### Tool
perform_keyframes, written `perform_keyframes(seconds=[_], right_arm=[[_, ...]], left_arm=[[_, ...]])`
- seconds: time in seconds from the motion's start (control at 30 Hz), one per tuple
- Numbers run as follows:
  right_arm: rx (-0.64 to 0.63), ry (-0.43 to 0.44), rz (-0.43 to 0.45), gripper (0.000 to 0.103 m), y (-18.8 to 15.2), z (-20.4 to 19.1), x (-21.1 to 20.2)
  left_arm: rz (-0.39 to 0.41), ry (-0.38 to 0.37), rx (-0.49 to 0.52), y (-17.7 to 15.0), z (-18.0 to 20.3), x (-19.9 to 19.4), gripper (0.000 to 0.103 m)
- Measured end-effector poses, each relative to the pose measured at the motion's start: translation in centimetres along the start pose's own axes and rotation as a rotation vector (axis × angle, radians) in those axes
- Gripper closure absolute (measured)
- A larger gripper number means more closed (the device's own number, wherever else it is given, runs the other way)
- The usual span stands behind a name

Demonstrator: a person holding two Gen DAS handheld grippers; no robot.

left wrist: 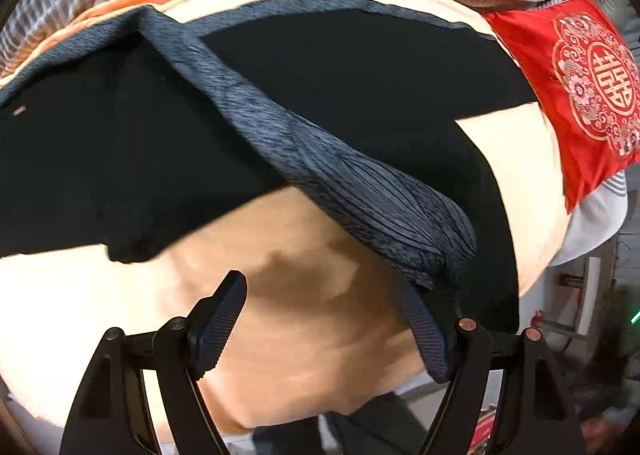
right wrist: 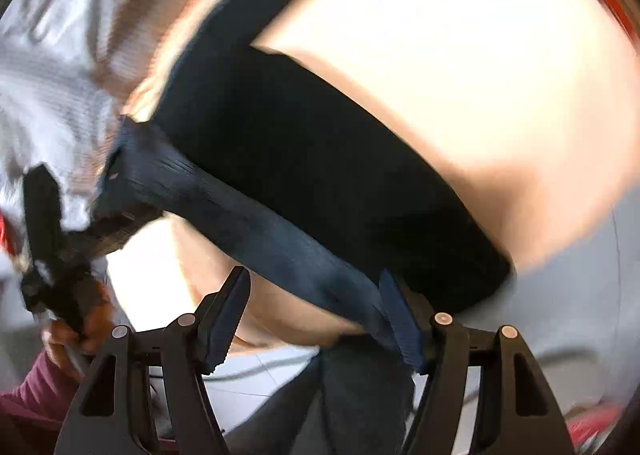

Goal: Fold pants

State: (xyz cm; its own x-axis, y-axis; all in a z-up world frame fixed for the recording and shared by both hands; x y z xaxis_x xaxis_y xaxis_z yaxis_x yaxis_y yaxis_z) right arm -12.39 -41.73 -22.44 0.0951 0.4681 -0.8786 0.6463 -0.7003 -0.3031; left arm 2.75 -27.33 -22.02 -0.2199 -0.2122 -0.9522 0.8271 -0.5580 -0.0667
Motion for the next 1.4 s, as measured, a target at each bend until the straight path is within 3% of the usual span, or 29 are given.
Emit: perform_keyframes(seconds=[0.2, 0.37, 0.43, 0.47, 0.5, 0.53, 0.63, 0.73, 0.87, 1.07, 1.27, 1.4], right_arm=[[0.138, 0.085, 0.024, 0.032, -3.9, 4.9, 3.6], [0.114, 0.15, 0.046, 0.032, -3.9, 4.3, 6.6], [0.122, 0.196, 0.061, 0.041, -3.7, 4.1, 7.0], [0.133, 0.218, 0.055, 0.057, -3.7, 4.2, 7.0], [0.143, 0.241, 0.046, 0.086, -3.7, 4.4, 6.9], [0.16, 0.271, 0.041, 0.095, -3.9, 4.2, 6.5], [0.164, 0.383, 0.044, 0.097, -4.1, 3.2, 4.2], [0.098, 0.4, 0.069, 0.1, -2.9, 1.4, 1.2], [-0.013, 0.399, 0.114, 0.1, 1.2, -1.3, -3.5], [-0.138, 0.431, 0.159, 0.1, 10.7, -3.3, -10.2], [-0.192, 0.414, 0.19, 0.1, 23.2, -4.0, -14.3], [-0.201, 0.322, 0.185, 0.1, 31.5, -4.5, -14.3]], left_arm=[[-0.01, -0.018, -0.025, 0.1, -0.6, 1.1, 0.023], [-0.02, 0.0, -0.017, 0.9, -1.2, 2.1, 0.023], [-0.016, 0.015, -0.003, 0.6, -1.2, 2.2, 0.023], [-0.019, 0.024, 0.007, 0.6, -1.1, 2.5, 0.023], [-0.024, 0.027, 0.01, 0.6, -1.1, 2.6, 0.023], [-0.028, 0.026, 0.01, 0.5, -1.0, 2.7, 0.023], [-0.021, 0.004, 0.0, 0.8, -0.9, 2.5, 0.023], [-0.009, -0.011, 0.0, 1.1, -0.5, 2.0, 0.023], [0.001, -0.037, -0.023, 2.1, 0.0, 1.2, 0.023], [0.055, -0.057, -0.082, 6.1, 1.9, -0.4, 0.023], [0.138, -0.017, -0.126, 13.2, 4.8, -1.3, 0.023], [0.208, 0.016, -0.176, 17.5, 5.4, -2.7, 0.023]])
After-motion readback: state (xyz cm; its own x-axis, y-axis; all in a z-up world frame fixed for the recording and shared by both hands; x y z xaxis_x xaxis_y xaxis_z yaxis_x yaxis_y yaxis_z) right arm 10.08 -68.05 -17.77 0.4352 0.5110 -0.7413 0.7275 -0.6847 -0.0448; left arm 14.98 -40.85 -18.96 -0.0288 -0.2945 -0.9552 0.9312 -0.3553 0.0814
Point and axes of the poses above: each gripper's, at about its wrist camera, not at the fingertips, and x roughly the way its jaws point, z to its right, y to its top, the point moved 4 cm from there along x, roughly the way its jaws point, and after that the axes turned 5 degrees about -z, right-handed, at the moved point
